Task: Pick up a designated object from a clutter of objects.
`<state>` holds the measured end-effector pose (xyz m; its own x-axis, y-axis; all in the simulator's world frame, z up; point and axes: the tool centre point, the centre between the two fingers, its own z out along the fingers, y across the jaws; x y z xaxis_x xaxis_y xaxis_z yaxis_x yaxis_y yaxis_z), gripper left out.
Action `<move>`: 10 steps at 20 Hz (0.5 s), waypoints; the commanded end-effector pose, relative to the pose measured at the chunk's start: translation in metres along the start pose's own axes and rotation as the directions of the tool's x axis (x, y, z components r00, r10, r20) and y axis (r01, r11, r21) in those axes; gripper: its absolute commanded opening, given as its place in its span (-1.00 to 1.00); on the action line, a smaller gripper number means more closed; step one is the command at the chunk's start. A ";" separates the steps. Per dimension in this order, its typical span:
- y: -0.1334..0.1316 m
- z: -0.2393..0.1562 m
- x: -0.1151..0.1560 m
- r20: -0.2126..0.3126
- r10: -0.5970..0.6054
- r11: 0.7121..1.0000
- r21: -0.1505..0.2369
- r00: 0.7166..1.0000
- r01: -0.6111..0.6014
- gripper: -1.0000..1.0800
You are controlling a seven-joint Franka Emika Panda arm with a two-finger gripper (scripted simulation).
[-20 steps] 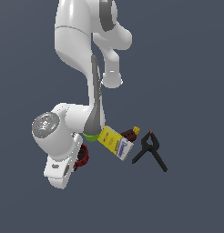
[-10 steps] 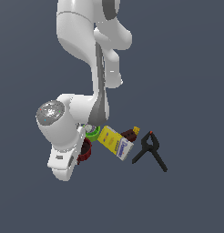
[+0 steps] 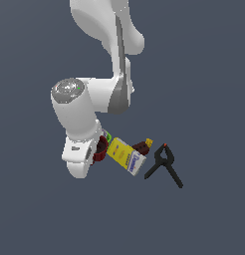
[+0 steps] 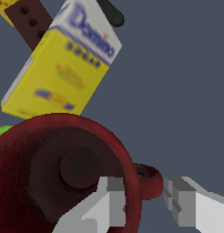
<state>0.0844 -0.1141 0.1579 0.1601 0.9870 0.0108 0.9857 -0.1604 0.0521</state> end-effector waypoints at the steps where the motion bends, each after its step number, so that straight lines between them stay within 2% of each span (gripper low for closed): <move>1: -0.012 -0.019 0.009 0.002 -0.001 1.000 -0.003 1.000 0.001 -1.00; 10: -0.057 -0.080 0.040 0.003 -0.001 1.000 -0.001 1.000 0.001 -1.00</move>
<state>0.0372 -0.0721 0.2240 0.1596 0.9871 0.0080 0.9858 -0.1598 0.0507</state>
